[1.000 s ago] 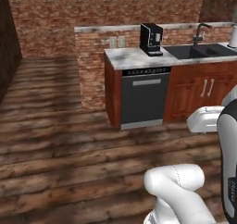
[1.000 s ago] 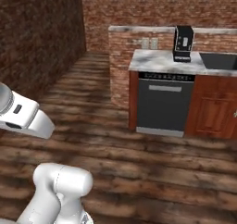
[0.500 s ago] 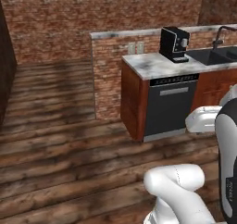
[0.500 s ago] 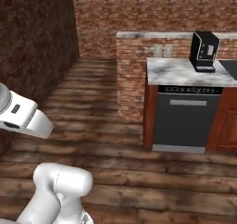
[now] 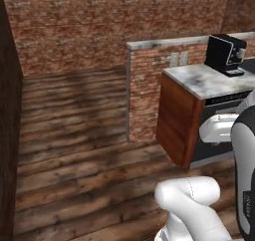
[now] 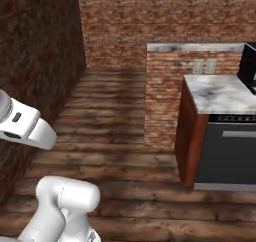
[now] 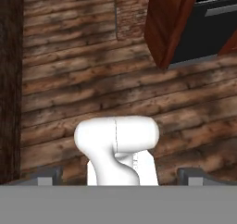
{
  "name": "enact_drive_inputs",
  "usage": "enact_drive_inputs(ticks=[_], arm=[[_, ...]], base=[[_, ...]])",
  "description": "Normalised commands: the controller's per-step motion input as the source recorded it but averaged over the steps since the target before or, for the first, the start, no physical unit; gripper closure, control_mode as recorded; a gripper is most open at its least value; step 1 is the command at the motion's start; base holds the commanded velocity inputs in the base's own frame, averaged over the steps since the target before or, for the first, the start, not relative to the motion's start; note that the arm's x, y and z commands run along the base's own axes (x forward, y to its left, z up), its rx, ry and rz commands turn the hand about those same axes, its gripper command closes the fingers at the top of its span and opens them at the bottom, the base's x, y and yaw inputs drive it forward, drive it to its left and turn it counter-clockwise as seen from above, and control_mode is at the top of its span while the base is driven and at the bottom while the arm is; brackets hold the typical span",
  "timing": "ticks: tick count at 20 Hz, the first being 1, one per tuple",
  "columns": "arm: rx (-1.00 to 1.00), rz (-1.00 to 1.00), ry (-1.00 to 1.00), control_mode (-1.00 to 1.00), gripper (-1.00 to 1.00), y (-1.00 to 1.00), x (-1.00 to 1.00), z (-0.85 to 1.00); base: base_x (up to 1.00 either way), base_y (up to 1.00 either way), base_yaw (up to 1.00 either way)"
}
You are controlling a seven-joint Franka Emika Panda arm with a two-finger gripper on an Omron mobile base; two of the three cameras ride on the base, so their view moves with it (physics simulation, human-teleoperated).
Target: Place two dumplings into each of the tupperware containers and then place the containers in the fridge.
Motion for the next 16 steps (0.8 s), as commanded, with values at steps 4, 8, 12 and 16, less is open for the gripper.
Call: enact_drive_inputs(ticks=[4, 8, 12, 16], arm=[[0.00, 0.00, 0.00, 1.00, -1.00, 0.00, 0.00, 0.00], [0.00, 0.00, 0.00, 1.00, -1.00, 0.00, 0.00, 0.00], [0.00, 0.00, 0.00, 1.00, -1.00, 0.00, 0.00, 0.00], [0.00, 0.00, 0.00, 1.00, -1.00, 0.00, 0.00, 0.00]], base=[[1.00, 1.00, -0.11], [1.00, 0.96, -0.09], [1.00, 0.88, -0.08], [1.00, 0.89, -0.11]])
